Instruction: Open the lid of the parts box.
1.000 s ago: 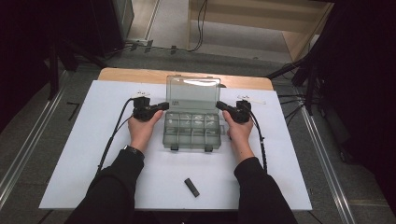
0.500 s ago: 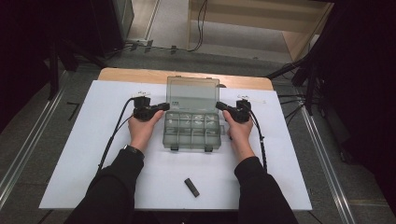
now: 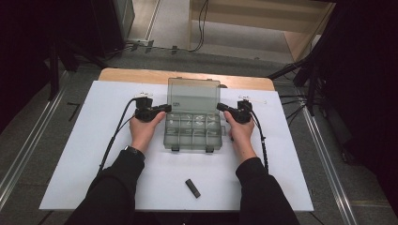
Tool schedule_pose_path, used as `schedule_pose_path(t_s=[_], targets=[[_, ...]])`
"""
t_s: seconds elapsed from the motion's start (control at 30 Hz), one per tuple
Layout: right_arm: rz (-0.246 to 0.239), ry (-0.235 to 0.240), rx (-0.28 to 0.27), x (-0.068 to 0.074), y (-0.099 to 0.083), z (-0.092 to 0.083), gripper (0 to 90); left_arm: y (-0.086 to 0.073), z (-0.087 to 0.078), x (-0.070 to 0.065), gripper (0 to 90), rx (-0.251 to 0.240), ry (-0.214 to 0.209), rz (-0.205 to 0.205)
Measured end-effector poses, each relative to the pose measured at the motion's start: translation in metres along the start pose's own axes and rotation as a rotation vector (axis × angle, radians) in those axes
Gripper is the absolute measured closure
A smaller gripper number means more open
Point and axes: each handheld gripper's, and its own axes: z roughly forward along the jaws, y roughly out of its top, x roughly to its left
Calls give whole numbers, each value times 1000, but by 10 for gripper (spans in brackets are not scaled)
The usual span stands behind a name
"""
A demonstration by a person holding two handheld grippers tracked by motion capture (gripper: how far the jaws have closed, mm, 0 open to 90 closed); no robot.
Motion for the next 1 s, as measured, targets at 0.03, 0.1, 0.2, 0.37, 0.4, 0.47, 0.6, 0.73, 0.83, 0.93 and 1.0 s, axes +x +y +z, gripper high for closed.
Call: schedule_pose_path(t_s=[0.03,0.1,0.2,0.37,0.4,0.47,0.6,0.73,0.83,0.93,1.0], targets=[[1,-3,2,0,0,0,786,0,0,0,714,0,2,1],[0,-6,3,1,0,0,784,0,0,-1,708,-1,8,5],[-1,-11,6,1,0,1,784,0,0,-1,705,-1,11,5],[-2,-15,15,0,-1,1,780,0,1,-2,699,-1,27,15],[-2,-17,16,1,-1,1,779,0,1,-2,699,-2,29,17],[0,-21,22,1,-1,1,778,0,1,-3,700,-2,35,23],[0,-26,29,1,-1,1,778,0,1,-4,700,2,49,32],[15,-33,43,1,-1,1,779,0,1,-5,704,1,55,39],[21,-30,49,0,-1,2,778,0,1,-5,704,2,51,33],[25,-30,56,0,-1,2,777,0,1,-4,703,4,51,30],[32,-31,60,0,-1,2,776,0,2,-4,703,5,53,31]])
